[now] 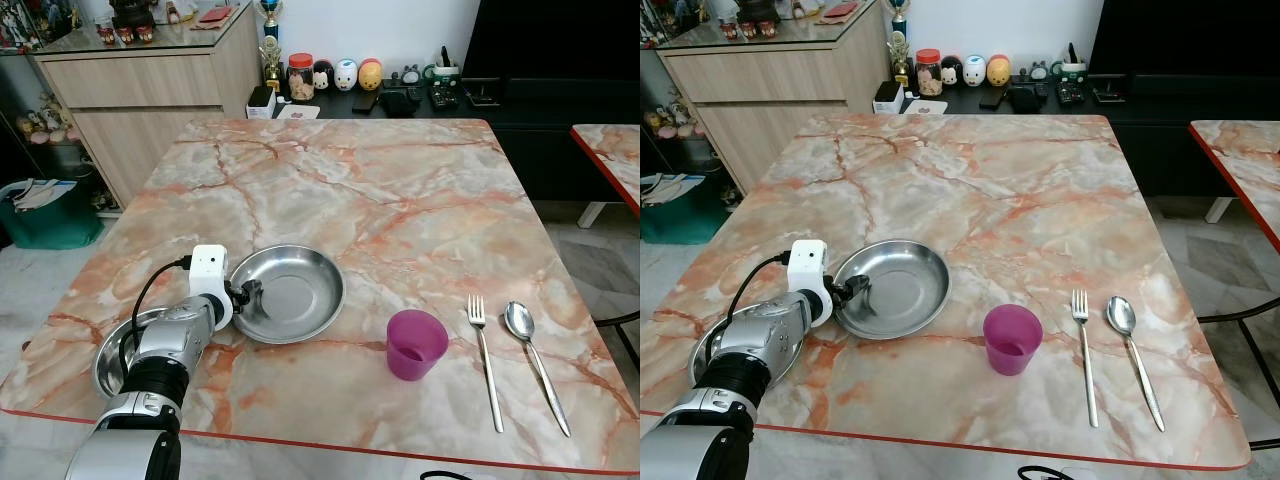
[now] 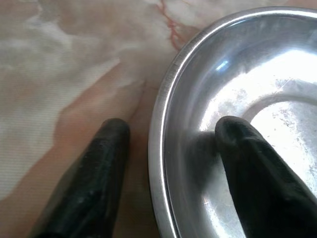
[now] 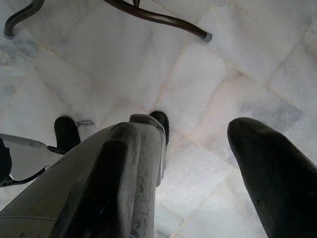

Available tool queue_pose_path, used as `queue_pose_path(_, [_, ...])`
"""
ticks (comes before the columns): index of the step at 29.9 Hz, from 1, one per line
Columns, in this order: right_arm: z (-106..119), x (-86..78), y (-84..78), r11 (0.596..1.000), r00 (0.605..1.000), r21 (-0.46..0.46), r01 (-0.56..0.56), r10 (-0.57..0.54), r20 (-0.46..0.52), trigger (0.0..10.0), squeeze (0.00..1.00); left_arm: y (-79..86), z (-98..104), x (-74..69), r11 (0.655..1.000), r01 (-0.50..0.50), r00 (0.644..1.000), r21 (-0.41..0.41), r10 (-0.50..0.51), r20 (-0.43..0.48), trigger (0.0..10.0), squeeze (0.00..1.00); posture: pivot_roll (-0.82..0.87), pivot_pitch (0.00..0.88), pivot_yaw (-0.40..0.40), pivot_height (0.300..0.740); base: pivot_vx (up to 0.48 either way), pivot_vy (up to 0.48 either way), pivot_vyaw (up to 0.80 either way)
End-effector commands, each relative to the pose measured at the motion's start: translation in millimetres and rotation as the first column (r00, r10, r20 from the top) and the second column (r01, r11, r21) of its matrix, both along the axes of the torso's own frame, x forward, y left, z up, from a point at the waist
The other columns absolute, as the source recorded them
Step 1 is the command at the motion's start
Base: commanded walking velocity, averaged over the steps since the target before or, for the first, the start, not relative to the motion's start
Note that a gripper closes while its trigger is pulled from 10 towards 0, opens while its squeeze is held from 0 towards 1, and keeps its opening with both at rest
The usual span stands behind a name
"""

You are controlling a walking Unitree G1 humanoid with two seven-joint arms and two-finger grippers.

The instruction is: Setting the table

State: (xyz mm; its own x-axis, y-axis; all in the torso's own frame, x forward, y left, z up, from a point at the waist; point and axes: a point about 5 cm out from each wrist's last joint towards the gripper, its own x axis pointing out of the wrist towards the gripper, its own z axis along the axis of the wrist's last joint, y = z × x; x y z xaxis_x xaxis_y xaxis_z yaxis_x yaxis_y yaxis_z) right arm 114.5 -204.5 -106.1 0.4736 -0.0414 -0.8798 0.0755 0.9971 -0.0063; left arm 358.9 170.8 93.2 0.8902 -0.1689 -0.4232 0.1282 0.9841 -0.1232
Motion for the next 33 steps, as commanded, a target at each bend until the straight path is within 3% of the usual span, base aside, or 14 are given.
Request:
queue_pose_path(1, [-0.9,-2.6,0.8,1.0,1.0,0.002,-0.01,0.01,-0.012,10.0,0.0,1.9,-7.4,-4.5,1.0,-0.001,0.999,0.003,0.001,-0.038,0.0,0.0,0.0,0.0,0.028,0.74,0.0,0.0,0.0])
queue_pose_path(33, [-1.1,-3.0,1.0,1.0,1.0,0.0,-0.014,0.014,-0.015,10.0,0.0,5.8,-3.8,-3.7,0.996,0.022,1.0,0.082,-0.02,-0.018,0.0,0.0,-0.01,0.0,0.031,0.74,0.0,0.0,0.0])
